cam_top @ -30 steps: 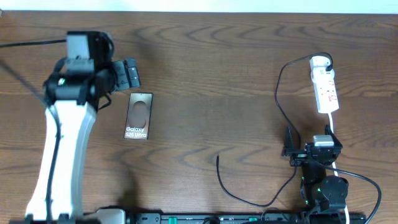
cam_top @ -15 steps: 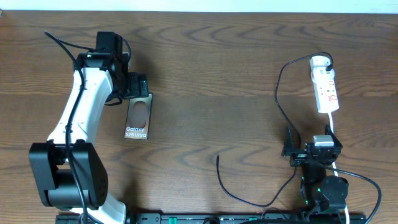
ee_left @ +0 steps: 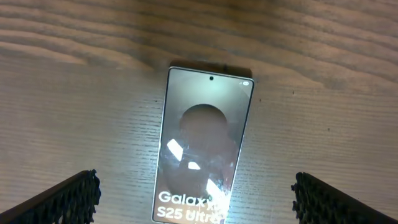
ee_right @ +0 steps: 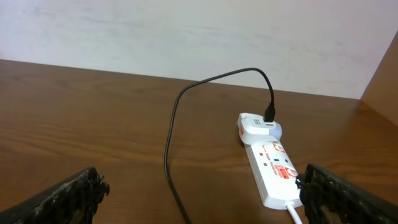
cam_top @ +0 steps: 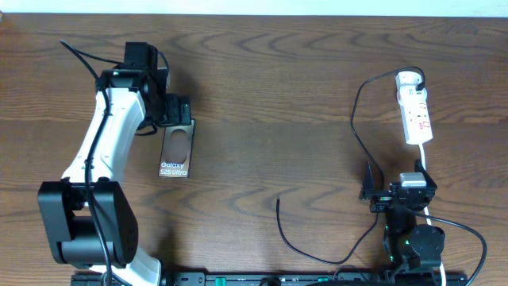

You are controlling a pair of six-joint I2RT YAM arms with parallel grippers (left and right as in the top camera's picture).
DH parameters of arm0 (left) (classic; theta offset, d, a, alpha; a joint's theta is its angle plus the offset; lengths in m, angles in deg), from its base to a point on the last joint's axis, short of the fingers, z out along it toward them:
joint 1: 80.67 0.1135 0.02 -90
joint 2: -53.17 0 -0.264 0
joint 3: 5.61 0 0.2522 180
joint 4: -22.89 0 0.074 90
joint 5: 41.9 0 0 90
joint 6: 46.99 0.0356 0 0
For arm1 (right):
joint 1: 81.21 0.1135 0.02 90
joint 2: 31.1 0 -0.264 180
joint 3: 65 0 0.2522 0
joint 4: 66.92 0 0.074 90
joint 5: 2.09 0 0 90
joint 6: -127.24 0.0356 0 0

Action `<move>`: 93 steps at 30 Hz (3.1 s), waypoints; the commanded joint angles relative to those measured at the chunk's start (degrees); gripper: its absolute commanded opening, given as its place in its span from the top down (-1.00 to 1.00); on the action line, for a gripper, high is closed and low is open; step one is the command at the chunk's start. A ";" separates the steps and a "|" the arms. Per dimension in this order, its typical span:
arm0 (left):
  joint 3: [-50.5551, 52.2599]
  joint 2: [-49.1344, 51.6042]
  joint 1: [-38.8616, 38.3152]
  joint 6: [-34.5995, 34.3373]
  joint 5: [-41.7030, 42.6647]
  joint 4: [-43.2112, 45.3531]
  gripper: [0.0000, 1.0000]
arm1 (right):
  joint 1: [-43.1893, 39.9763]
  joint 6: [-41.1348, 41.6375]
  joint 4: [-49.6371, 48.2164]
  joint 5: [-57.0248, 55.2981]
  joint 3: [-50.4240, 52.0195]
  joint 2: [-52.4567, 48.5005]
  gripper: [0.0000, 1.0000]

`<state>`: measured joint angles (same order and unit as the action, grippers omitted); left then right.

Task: Plug charger to phone and switch on socket
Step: 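Move the left gripper forward and lower it over the silver phone, then close the left gripper on the phone's long edges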

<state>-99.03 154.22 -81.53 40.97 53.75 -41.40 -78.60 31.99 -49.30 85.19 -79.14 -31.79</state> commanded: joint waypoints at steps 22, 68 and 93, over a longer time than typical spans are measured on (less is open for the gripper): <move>11.32 1.97 -2.38 2.45 -3.32 8.72 -0.96 | 0.48 -0.59 0.24 0.07 0.07 0.28 -0.99; 20.48 2.05 -2.38 2.23 -1.62 18.27 -0.96 | 0.48 -0.59 0.24 0.07 0.07 0.28 -0.99; 21.55 2.95 -2.38 2.25 -1.64 18.32 -0.96 | 0.48 -0.59 0.24 0.07 0.07 0.28 -0.99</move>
<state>-78.20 155.78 -83.93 42.89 52.05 -23.17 -78.60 31.99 -49.30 85.19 -79.14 -31.79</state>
